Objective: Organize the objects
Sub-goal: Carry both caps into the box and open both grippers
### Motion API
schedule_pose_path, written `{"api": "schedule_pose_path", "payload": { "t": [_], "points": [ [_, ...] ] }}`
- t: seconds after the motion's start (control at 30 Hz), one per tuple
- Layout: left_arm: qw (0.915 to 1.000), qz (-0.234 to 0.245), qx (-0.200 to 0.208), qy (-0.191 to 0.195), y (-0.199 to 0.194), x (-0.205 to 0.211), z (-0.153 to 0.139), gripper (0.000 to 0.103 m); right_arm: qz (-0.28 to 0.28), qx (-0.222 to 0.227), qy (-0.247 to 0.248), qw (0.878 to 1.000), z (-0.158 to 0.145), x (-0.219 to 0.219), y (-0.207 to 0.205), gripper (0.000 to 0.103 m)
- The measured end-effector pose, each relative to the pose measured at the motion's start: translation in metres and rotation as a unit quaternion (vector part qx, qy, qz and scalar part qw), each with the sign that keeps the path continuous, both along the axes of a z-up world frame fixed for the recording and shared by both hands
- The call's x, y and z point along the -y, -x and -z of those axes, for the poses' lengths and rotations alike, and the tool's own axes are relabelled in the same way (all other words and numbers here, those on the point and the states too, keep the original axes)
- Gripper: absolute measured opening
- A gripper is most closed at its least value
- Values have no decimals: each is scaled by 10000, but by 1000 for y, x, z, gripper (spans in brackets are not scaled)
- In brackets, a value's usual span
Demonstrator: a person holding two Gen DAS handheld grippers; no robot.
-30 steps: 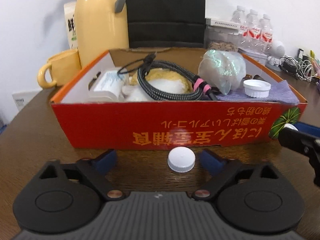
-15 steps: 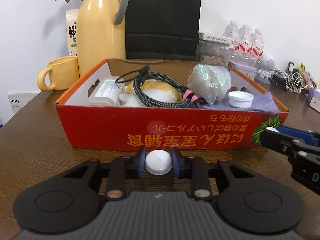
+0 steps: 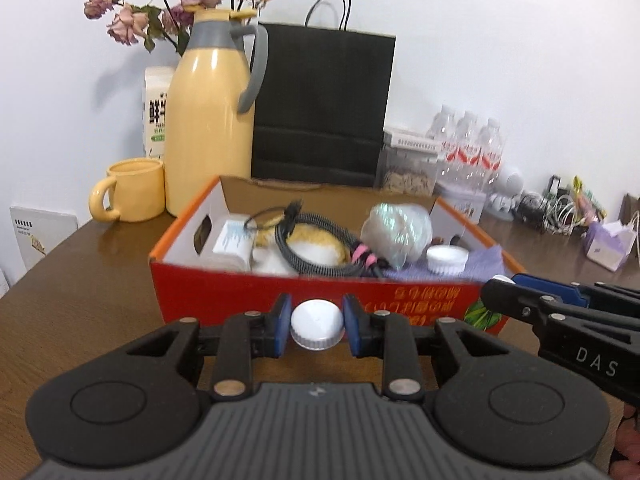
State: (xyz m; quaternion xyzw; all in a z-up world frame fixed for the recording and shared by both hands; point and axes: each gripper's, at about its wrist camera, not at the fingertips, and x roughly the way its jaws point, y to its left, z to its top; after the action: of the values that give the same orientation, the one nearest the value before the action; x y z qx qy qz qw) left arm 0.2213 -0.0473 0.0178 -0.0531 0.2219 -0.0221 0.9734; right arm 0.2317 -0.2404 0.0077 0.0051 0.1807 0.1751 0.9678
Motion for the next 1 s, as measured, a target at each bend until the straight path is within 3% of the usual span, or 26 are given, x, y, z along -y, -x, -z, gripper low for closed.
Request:
{"api": "schedule_pose_path", "payload": {
  "t": [0.43, 0.63, 1.0],
  "points": [
    [9984, -116, 537, 126, -47, -12, -51, 29, 11, 350, 165, 9993, -51, -29, -52, 27],
    [9976, -175, 548, 393, -81, -15, -49, 29, 240, 163, 28, 9996, -49, -34, -94, 27],
    [9992, -191, 228, 285, -130, -26, -34, 29, 389, -122, 91, 9991, -32, -39, -142, 27]
  ]
}}
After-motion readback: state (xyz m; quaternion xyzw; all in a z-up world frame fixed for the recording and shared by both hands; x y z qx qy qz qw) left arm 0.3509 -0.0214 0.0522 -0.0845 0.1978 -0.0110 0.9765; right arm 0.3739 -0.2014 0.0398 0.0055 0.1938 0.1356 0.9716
